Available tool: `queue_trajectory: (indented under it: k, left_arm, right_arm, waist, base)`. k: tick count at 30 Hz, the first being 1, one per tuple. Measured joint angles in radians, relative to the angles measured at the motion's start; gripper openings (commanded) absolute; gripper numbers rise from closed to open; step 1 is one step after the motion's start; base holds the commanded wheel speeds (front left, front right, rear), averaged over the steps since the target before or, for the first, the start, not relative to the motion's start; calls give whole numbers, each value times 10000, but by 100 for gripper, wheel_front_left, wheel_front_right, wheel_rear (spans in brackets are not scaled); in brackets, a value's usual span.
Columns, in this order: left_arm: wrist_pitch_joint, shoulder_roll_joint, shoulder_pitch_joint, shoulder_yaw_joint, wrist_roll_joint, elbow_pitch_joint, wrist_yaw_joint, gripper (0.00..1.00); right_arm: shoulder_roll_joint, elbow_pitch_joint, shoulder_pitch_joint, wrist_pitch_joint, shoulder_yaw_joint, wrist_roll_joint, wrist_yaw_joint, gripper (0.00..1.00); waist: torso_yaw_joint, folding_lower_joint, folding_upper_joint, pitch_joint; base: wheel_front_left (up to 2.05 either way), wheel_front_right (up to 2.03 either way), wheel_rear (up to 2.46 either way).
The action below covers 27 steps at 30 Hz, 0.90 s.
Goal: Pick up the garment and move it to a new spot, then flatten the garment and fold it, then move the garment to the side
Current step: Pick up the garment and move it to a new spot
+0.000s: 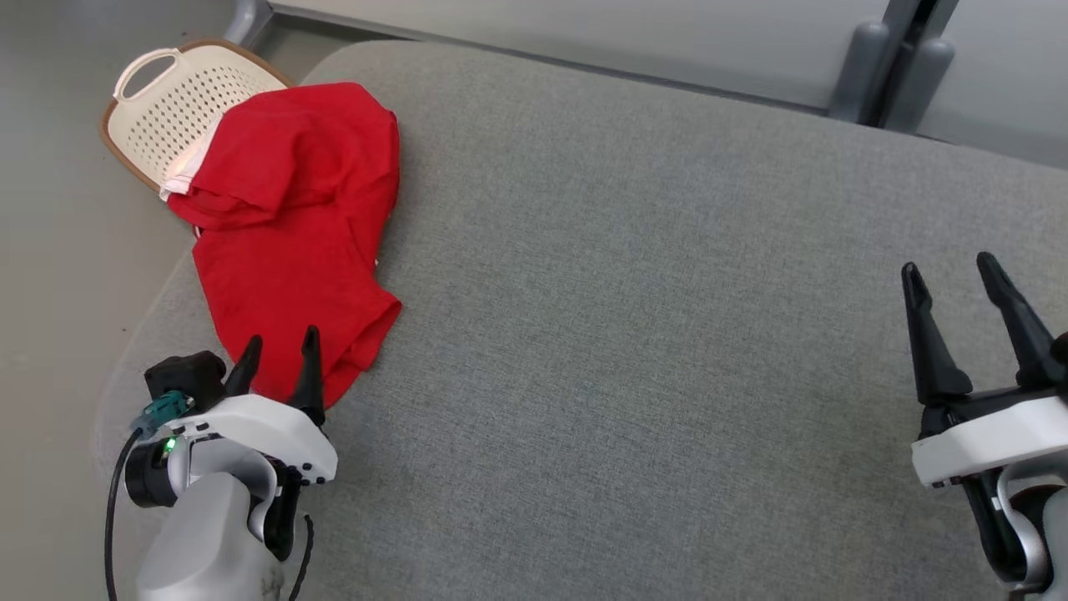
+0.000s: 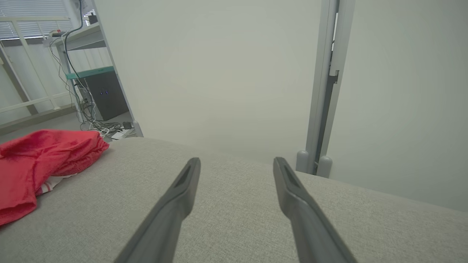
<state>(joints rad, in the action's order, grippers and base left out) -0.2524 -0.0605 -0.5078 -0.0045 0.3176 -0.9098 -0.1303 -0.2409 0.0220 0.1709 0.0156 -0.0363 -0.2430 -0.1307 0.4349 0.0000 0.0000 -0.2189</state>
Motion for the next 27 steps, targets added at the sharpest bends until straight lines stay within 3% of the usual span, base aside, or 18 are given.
queue_trajectory:
  k: [9, 10, 11, 17, 21, 27]
  left_arm:
    - [1097, 69, -1316, -713, 1542, -2638, -2, 100]
    - [1145, 48, -1403, -811, 1664, -2721, -2, 41]
    - [1060, 44, -1452, -924, 1699, -2734, -2, 0]
    - [460, 21, -1523, -1400, 1873, -2840, -2, 0]
    - [-46, -412, -1515, -1480, 1904, -2408, -4, 0]
    - [-111, -1101, -1057, -656, 1333, 445, 157, 0]
  right_arm:
    - [-336, -382, 247, -357, 69, -17, 0, 100]
    - [-343, -407, 291, -384, 61, -17, 0, 100]
    - [-339, -428, 338, -397, 59, -23, 0, 100]
    - [-320, -456, 369, -424, 121, -50, 0, 100]
    - [-238, -401, 322, -355, 257, -102, 0, 100]
    - [40, -263, 31, -117, 382, -123, 0, 100]
  waist:
    - [-151, 0, 0, -1020]
    - [-165, 0, 0, -1052]
    - [-181, 0, 0, -1071]
    - [-222, 0, 0, -1055]
    - [-259, 0, 0, -873]
    - [-275, 0, 0, -350]
  base:
    - [0, 0, 0]
    - [0, 0, 0]
    - [0, 0, 0]
    - [0, 0, 0]
    - [0, 0, 0]
    - [0, 0, 0]
